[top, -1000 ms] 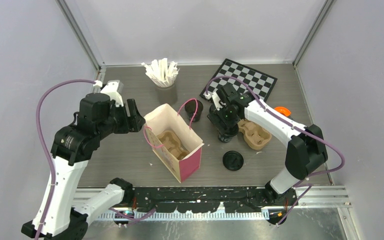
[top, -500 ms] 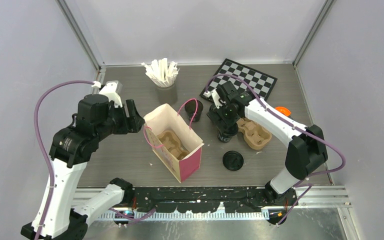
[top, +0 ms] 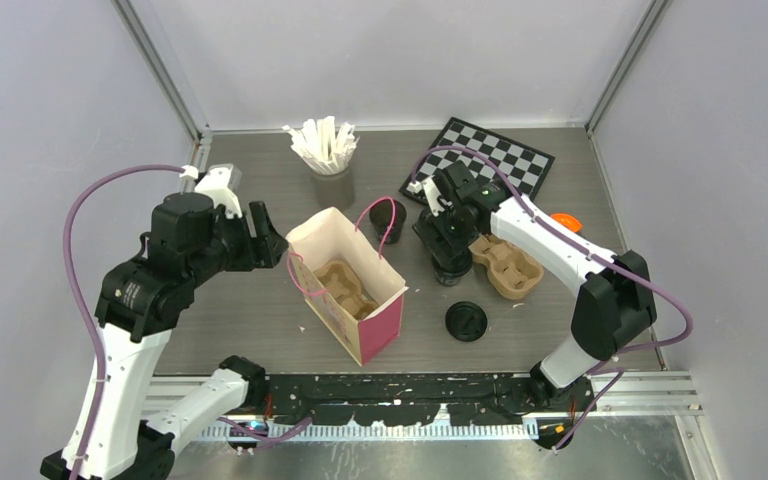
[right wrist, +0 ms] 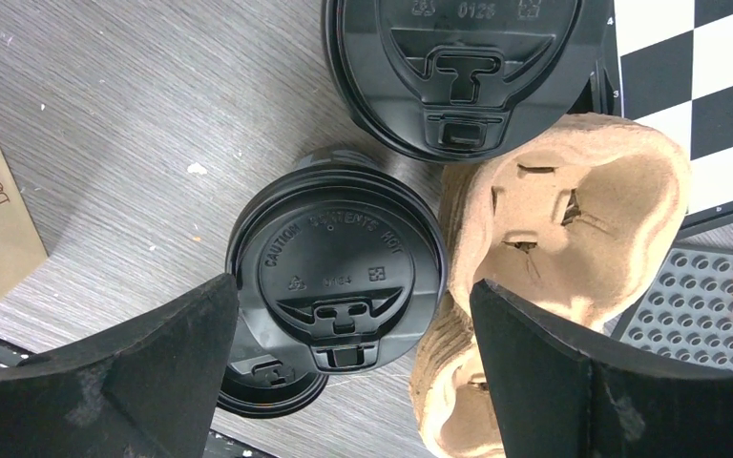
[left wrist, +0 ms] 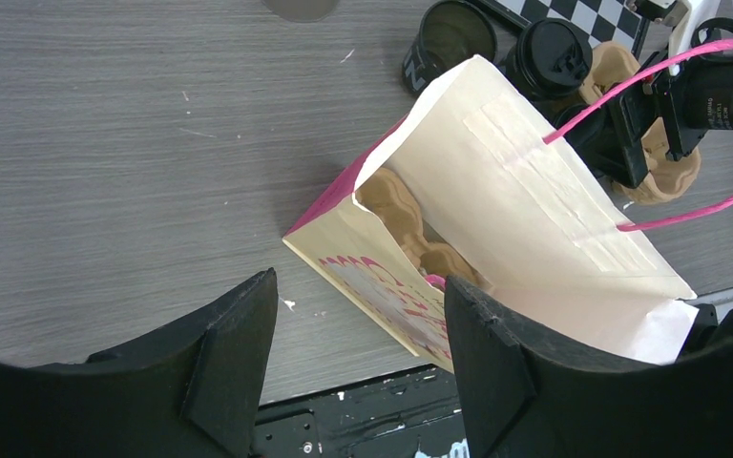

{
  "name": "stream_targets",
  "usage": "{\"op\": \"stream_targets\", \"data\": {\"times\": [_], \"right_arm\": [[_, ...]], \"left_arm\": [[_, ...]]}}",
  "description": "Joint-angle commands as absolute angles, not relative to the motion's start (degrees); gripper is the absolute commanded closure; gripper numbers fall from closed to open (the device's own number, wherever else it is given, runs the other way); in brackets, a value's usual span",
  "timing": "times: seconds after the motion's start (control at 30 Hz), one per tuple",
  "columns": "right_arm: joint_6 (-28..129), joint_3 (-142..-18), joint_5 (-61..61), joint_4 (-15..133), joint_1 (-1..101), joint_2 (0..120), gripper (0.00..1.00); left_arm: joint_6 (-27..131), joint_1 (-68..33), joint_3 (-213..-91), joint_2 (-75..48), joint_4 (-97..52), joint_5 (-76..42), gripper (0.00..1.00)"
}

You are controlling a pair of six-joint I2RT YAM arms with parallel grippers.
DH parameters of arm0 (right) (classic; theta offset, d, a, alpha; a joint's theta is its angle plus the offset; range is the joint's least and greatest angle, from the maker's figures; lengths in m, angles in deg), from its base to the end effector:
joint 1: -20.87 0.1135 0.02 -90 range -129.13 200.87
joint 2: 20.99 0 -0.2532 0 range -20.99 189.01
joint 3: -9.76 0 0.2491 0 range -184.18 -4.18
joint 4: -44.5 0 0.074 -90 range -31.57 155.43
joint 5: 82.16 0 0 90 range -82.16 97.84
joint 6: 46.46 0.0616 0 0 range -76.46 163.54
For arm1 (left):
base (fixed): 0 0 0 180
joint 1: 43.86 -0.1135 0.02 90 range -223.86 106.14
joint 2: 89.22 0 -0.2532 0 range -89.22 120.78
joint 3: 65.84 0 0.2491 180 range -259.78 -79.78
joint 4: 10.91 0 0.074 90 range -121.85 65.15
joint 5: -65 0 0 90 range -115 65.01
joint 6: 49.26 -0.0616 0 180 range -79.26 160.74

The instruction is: Pack the takeout coffee

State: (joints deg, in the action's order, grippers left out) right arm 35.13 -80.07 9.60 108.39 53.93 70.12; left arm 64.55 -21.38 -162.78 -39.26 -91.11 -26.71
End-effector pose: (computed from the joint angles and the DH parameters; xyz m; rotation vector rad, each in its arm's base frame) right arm 0.2783 0.1789 0.2380 -0.9511 2.5381 0.0867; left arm 0.1305 -0.0520 0.4152 -0.0429 2.1821 -0.4337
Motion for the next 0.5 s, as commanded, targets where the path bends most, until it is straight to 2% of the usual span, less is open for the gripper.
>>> {"op": "stream_targets", "data": {"times": [0.0, 0.47], "right_arm": [[36.21, -79.10, 7.02, 107.50, 54.33, 67.99, 0.05], [36.22, -77.29, 7.13, 106.25, 54.30, 68.80, 0.05]], "left_arm": [[64.76, -21.54, -163.25, -39.34, -88.78, -26.61, 0.34], [63.91, -21.54, -162.88, -39.63, -89.43, -27.17, 0.34]]}}
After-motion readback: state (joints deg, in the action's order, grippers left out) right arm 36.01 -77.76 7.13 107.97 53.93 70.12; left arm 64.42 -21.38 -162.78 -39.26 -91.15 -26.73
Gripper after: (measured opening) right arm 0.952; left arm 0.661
